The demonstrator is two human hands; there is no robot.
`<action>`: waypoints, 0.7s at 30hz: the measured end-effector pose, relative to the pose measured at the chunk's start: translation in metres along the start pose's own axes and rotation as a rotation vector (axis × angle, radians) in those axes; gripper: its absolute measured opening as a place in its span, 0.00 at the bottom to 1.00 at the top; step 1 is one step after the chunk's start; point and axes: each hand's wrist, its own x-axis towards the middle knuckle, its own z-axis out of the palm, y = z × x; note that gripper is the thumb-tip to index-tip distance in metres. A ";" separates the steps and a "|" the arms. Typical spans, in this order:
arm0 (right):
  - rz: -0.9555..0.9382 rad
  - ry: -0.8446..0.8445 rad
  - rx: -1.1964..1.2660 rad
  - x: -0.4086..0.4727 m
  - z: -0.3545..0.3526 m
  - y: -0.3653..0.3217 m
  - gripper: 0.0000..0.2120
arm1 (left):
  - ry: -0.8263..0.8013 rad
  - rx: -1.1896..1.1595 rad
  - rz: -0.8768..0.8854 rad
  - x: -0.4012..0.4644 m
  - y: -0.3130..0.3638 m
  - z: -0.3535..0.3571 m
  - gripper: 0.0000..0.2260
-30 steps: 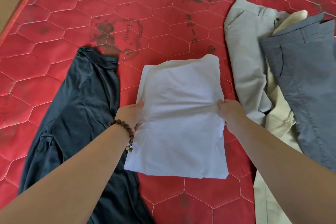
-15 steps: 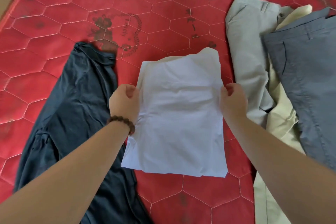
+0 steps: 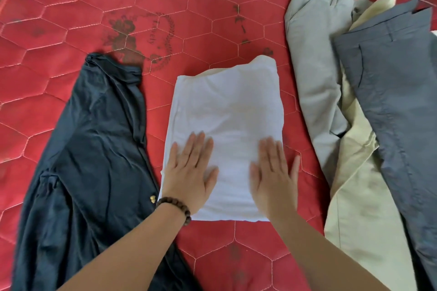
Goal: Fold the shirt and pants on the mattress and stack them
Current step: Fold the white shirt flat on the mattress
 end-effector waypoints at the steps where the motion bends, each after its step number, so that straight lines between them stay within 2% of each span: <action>1: 0.074 -0.018 -0.007 -0.002 -0.003 0.007 0.29 | 0.003 -0.009 -0.053 0.000 0.001 -0.002 0.29; 4: 0.105 0.021 -0.046 -0.003 -0.018 0.023 0.31 | 0.063 -0.047 -0.200 0.007 0.007 -0.018 0.27; 5: 0.052 0.067 -0.040 0.000 -0.022 0.022 0.29 | 0.085 -0.043 -0.171 0.011 0.011 -0.025 0.26; 8: -0.250 0.213 0.025 0.024 -0.033 -0.002 0.26 | 0.135 -0.079 0.098 0.033 0.025 -0.037 0.25; 11: -0.408 0.210 0.114 0.070 -0.040 -0.041 0.26 | 0.097 -0.178 0.196 0.074 0.030 -0.041 0.26; 15: -0.348 0.033 -0.005 0.129 -0.034 -0.043 0.27 | 0.040 -0.048 0.150 0.115 0.006 -0.031 0.26; 18: -0.203 0.008 -0.124 0.139 -0.023 -0.016 0.28 | 0.057 -0.024 0.052 0.116 -0.023 -0.023 0.28; 21: -0.052 0.001 0.030 0.132 -0.022 -0.004 0.28 | 0.079 -0.030 -0.019 0.113 -0.034 -0.022 0.30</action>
